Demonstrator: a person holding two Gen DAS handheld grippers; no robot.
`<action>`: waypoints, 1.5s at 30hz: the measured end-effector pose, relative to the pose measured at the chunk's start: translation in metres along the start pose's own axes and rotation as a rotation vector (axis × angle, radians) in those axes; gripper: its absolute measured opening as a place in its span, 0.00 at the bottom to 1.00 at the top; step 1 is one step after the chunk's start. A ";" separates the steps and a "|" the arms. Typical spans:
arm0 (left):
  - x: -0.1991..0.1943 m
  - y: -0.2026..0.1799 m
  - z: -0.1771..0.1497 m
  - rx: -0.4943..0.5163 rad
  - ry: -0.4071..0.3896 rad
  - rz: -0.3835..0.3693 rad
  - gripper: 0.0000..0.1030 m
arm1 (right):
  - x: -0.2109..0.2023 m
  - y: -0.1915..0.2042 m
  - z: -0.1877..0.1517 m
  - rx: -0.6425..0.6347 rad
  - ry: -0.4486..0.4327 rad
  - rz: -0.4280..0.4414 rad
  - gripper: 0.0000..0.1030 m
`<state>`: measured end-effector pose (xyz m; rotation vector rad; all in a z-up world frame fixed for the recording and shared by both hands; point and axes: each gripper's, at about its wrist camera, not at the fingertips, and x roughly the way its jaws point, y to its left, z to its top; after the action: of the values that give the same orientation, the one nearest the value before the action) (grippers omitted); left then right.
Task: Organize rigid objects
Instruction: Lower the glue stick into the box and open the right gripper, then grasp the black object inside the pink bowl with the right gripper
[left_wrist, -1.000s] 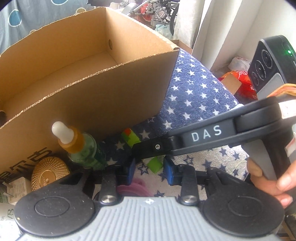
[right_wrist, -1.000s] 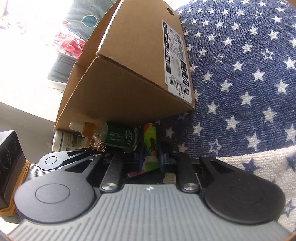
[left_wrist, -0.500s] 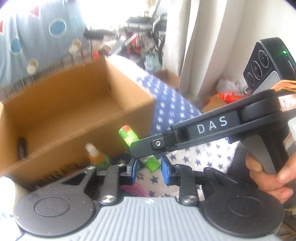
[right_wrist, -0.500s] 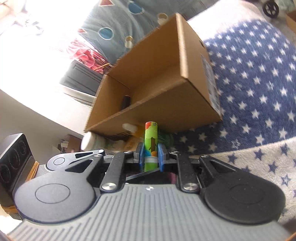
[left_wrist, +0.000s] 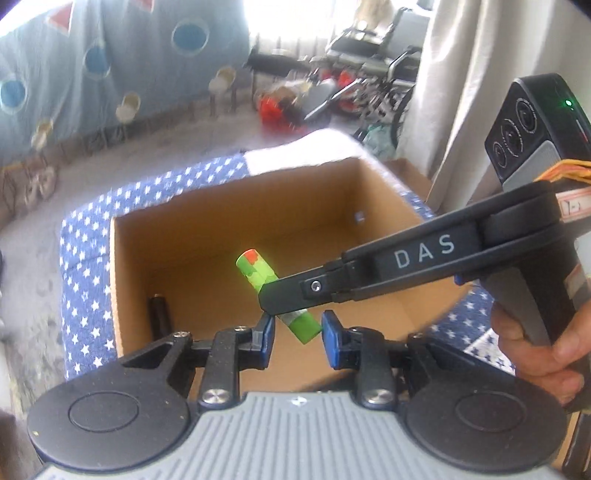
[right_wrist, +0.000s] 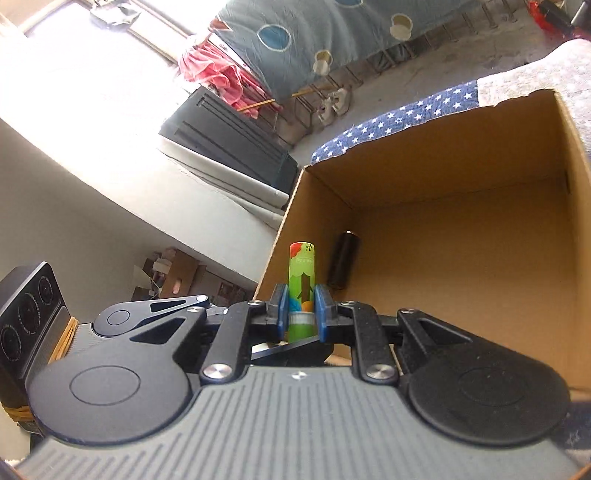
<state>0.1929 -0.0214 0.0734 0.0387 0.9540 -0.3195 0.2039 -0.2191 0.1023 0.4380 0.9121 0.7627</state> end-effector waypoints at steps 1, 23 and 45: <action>0.008 0.013 0.003 -0.016 0.030 -0.005 0.28 | 0.014 -0.004 0.011 0.017 0.029 -0.007 0.14; 0.048 0.053 0.038 -0.023 0.049 0.175 0.38 | 0.111 -0.066 0.073 0.240 0.123 -0.103 0.32; -0.002 -0.082 -0.144 0.080 0.051 -0.195 0.37 | -0.061 -0.098 -0.177 0.168 -0.142 -0.052 0.39</action>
<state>0.0535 -0.0744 0.0004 0.0266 0.9974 -0.5389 0.0722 -0.3250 -0.0242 0.6063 0.8541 0.6012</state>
